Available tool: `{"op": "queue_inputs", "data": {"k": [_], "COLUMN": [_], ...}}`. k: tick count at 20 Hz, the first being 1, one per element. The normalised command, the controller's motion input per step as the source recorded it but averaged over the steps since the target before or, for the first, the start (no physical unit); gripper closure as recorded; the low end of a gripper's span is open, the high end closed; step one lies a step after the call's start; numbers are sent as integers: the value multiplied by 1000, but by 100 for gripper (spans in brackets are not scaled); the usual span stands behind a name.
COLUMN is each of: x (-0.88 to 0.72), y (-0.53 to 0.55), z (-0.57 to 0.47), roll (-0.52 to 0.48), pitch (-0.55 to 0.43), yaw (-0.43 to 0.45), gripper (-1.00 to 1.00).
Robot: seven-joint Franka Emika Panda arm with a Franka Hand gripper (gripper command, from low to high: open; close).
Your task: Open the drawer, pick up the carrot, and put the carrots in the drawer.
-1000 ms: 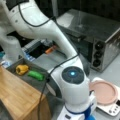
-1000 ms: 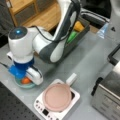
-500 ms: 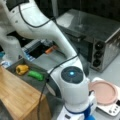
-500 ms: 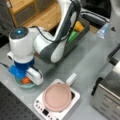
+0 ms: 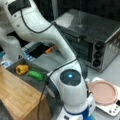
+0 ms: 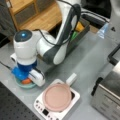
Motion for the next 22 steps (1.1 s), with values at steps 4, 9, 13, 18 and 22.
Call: {"op": "queue_inputs", "data": {"k": [4,9,13,18,22], "x": [172,206,188,158,107], "y": [-75,-91,-79,-43,-10], "z": [-313,-353,-310,-160,79], "roll": [101,103,89,77,66], "pitch": [44,30,59,73,109], "yaw": [-7,-4,-22,-41,-56], "gripper": [100,100,100,100,100]}}
